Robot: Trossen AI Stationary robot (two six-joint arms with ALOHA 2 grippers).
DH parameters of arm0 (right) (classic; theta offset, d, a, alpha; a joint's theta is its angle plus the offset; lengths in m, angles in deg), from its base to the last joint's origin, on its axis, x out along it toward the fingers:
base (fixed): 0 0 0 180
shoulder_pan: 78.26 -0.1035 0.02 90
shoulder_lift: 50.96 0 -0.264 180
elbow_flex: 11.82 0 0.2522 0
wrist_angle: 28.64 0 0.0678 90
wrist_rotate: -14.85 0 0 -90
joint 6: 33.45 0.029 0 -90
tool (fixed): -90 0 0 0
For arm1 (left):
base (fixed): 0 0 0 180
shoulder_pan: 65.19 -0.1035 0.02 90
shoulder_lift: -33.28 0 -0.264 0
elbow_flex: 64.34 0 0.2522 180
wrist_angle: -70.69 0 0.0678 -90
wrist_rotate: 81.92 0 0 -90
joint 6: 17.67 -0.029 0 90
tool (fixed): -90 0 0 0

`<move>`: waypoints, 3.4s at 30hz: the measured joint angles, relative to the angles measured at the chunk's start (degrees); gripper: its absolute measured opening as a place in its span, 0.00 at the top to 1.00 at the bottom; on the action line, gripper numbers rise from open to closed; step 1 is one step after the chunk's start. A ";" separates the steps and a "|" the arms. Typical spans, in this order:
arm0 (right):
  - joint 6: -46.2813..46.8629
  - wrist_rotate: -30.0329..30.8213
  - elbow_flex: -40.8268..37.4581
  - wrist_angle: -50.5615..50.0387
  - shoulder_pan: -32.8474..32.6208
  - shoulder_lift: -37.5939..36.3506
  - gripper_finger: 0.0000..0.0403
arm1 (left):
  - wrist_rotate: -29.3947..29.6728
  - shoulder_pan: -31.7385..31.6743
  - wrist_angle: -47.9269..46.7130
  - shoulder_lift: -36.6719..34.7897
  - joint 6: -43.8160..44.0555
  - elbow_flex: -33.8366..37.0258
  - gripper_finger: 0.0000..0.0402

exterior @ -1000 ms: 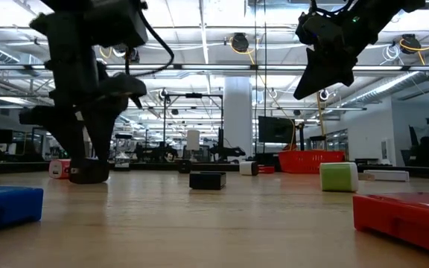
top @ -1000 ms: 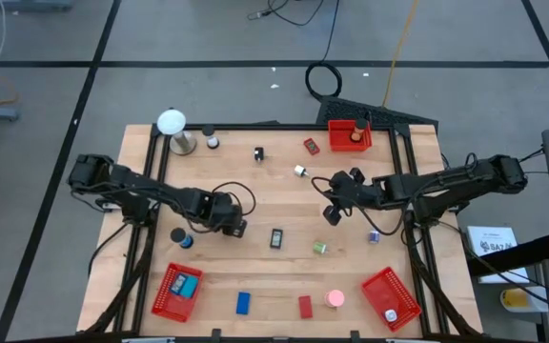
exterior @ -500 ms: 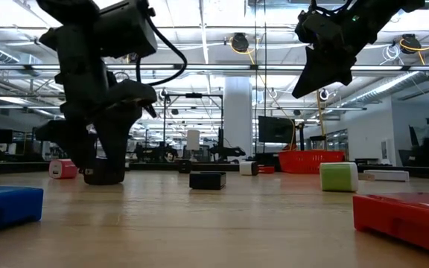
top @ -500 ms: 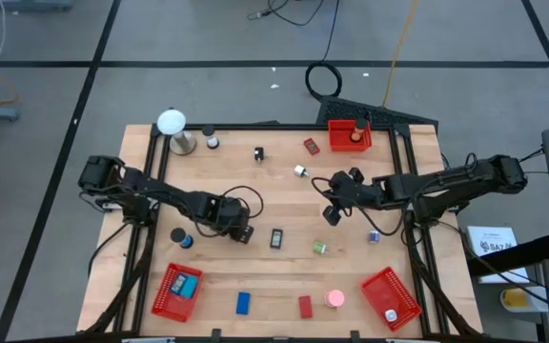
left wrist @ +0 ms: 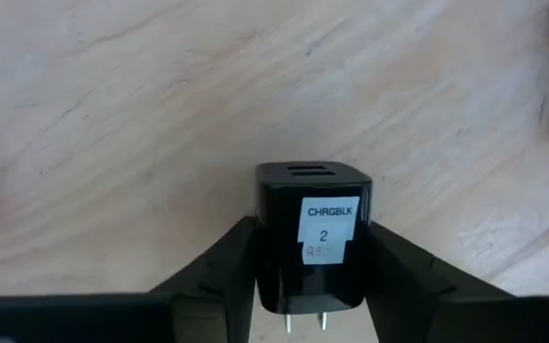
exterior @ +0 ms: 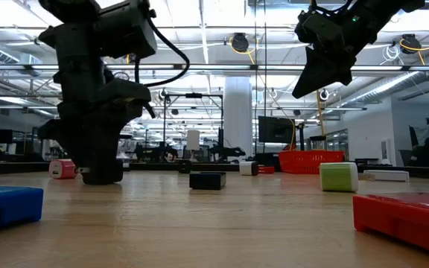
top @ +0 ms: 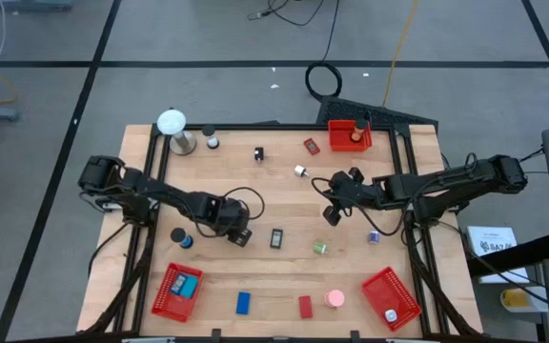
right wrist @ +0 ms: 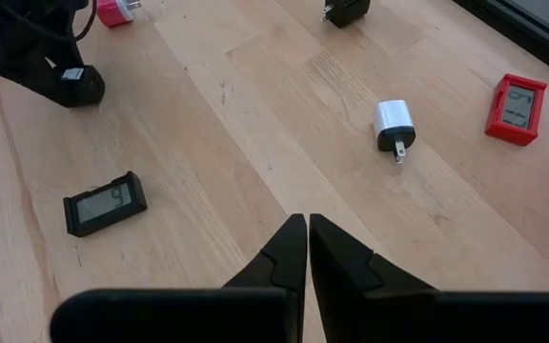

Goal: Pick & Place Office items
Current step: Put the bottom black charger adapter into the bottom right red basket

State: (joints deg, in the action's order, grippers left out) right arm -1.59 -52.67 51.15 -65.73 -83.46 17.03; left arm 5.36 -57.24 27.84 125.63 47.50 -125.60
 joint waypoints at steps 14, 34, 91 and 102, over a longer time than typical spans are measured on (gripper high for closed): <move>0.40 -0.01 0.00 -0.33 0.00 -2.48 0.97 | 8.57 -11.31 12.42 2.33 -38.29 -11.55 0.63; 1.60 1.55 0.00 -0.04 0.00 -4.02 0.97 | -1.80 -11.52 8.13 28.10 -52.80 -35.62 0.57; -5.57 -27.17 37.44 -33.16 12.94 36.37 0.48 | 10.30 -5.40 84.11 -16.71 -41.05 34.22 0.96; -9.23 -27.06 37.73 -28.61 12.80 37.18 0.30 | 10.31 -5.40 84.17 -16.71 -42.59 34.22 0.98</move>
State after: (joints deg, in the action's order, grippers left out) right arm -10.82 -79.73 88.88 -94.34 -70.65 54.21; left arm 15.67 -62.64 112.00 108.92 4.91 -91.38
